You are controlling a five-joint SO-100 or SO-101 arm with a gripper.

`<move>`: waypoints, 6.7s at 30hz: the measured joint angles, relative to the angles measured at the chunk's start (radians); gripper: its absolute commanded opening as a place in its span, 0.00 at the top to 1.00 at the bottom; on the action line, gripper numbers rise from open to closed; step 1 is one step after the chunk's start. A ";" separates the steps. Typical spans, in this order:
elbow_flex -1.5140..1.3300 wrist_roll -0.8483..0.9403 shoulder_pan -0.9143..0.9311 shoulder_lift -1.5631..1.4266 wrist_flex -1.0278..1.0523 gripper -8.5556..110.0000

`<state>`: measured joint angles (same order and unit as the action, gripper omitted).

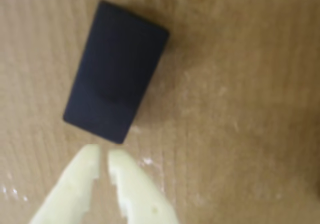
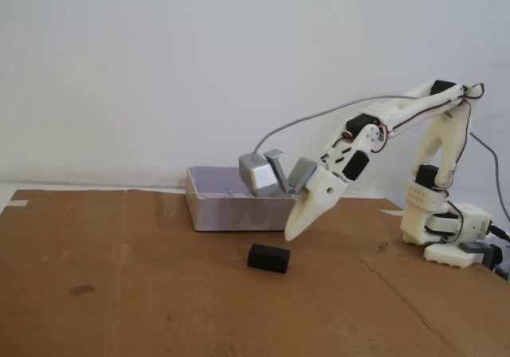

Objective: Grasp a block and put it in the box.

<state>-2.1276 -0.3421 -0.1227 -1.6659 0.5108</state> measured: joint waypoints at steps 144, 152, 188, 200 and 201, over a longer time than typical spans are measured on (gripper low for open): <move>0.141 -0.137 -0.077 0.333 -0.166 0.53; 0.141 -0.133 -0.075 0.354 -0.212 0.58; 0.144 -0.129 -0.060 0.353 -0.213 0.88; 0.144 -0.127 -0.060 0.353 -0.213 0.89; 0.144 -0.127 -0.060 0.353 -0.213 0.89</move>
<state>-1.9834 -0.4694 -0.1825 -1.3131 0.2976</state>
